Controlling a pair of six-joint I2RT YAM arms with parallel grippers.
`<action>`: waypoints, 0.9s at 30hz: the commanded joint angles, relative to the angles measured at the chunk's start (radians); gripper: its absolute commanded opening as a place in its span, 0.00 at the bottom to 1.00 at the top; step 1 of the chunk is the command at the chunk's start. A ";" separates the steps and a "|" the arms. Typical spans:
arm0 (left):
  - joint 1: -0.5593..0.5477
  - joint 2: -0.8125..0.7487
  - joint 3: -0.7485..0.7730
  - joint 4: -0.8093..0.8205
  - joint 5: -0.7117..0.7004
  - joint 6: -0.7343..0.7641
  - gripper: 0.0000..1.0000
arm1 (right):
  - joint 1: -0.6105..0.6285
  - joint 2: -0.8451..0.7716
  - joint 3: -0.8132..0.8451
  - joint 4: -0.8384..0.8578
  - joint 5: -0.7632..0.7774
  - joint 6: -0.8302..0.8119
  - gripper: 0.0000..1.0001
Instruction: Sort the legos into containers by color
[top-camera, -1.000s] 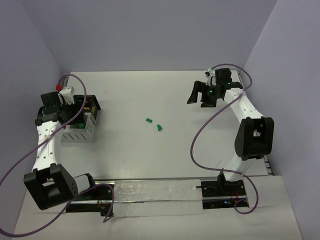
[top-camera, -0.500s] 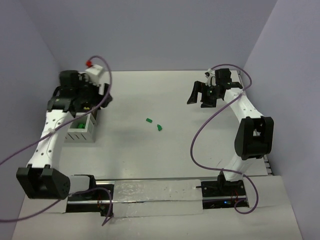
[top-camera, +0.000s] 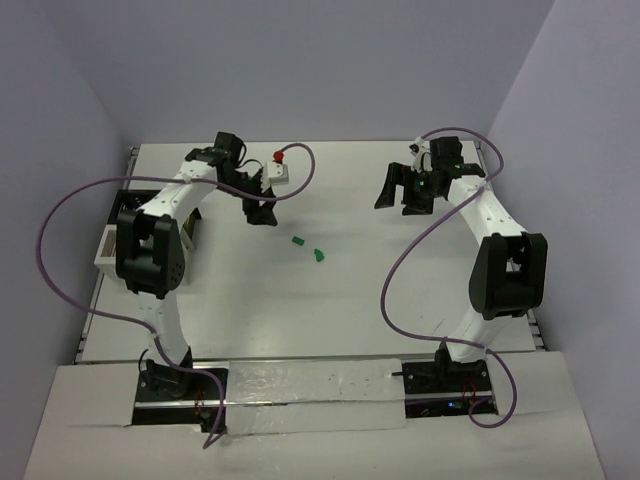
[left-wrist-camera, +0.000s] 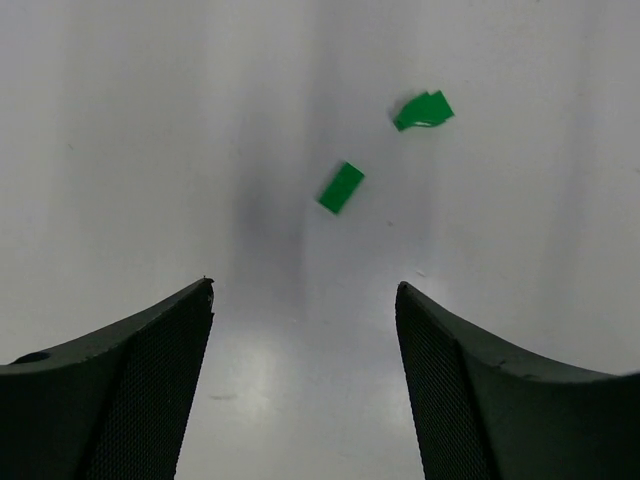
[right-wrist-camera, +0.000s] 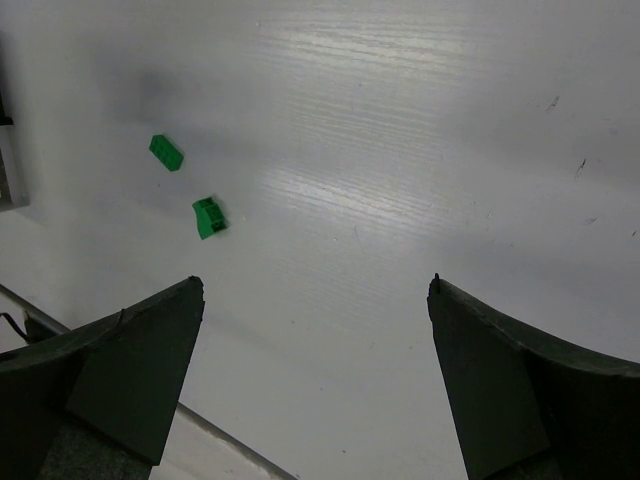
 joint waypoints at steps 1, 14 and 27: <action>-0.062 0.082 0.129 -0.030 0.044 0.223 0.78 | 0.005 0.002 0.046 -0.005 0.018 -0.022 1.00; -0.177 0.237 0.155 -0.085 -0.086 0.402 0.70 | 0.006 0.016 0.045 -0.017 0.027 -0.039 1.00; -0.233 0.265 0.096 -0.004 -0.179 0.378 0.63 | 0.005 0.021 0.061 -0.033 0.023 -0.046 1.00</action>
